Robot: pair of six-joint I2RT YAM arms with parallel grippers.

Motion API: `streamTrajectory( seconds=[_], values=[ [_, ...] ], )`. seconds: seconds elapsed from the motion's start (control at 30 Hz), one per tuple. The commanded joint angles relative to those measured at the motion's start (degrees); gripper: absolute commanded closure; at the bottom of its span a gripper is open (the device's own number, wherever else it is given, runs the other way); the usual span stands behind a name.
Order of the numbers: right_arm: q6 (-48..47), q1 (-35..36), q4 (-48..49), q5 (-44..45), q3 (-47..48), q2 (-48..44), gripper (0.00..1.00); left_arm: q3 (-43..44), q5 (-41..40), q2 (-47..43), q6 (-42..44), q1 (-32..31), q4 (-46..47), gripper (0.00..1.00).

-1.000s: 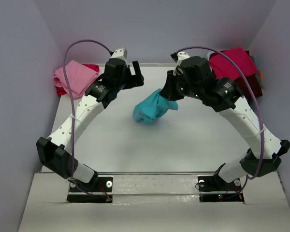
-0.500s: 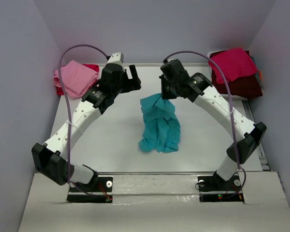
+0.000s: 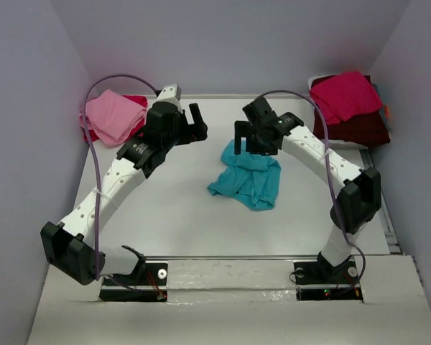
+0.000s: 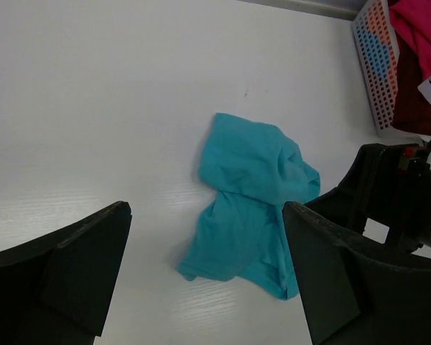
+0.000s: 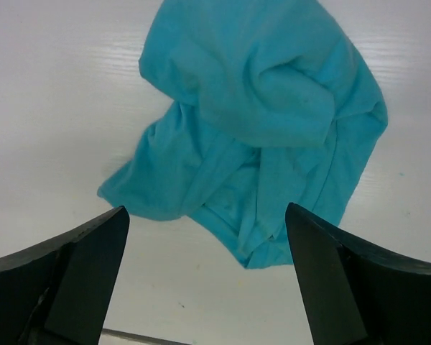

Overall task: Fold and stack the t-shirts
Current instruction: Move the tshirt to the center of the board, then flatten out the tshirt

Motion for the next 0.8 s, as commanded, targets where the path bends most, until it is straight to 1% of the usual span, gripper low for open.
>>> streamTrajectory(
  seconds=[0.0,0.07,0.1,0.17,0.2,0.3,0.47,0.5,0.63,0.77],
  values=[
    [2.60,0.34,4.72,-2.37,-8.10,-9.56,0.07,-1.83,1.93,-2.49,-0.56,-0.19,3.08,0.01],
    [4.52,0.96,6.65,-2.72,-13.11,-12.72,0.12,-2.36,2.28,-2.05,-0.47,-0.72,3.34,0.01],
    [5.67,0.96,8.22,-3.33,-18.35,-14.04,0.22,-2.44,2.45,-1.36,-0.30,-0.72,3.00,0.01],
    [6.81,0.96,9.73,-3.86,-23.13,-14.40,0.39,-2.53,2.89,-0.91,-0.30,-0.72,2.99,0.01],
    [7.08,0.96,11.82,-5.34,-26.98,-14.84,0.43,-2.71,3.51,-0.82,-0.38,-0.72,3.17,0.01],
    [7.70,1.49,14.65,-7.02,-30.88,-13.54,0.43,-2.80,4.21,-0.73,-0.82,-0.72,3.87,0.01],
    [7.61,3.24,17.02,-7.90,-30.98,-8.96,0.43,-2.62,3.86,-0.73,-0.56,-0.72,3.26,0.01],
    [7.53,3.24,17.81,-8.51,-30.54,-7.39,0.46,-2.71,3.69,-0.91,-0.47,-0.72,3.26,0.01],
    [7.61,3.77,18.96,-9.31,-29.66,-5.09,0.50,-2.80,3.07,-0.82,0.05,-0.72,2.99,0.01],
    [7.88,4.30,18.88,-9.31,-28.69,-2.99,0.56,-2.53,2.98,-0.56,0.14,-0.72,2.91,0.01]
  ],
)
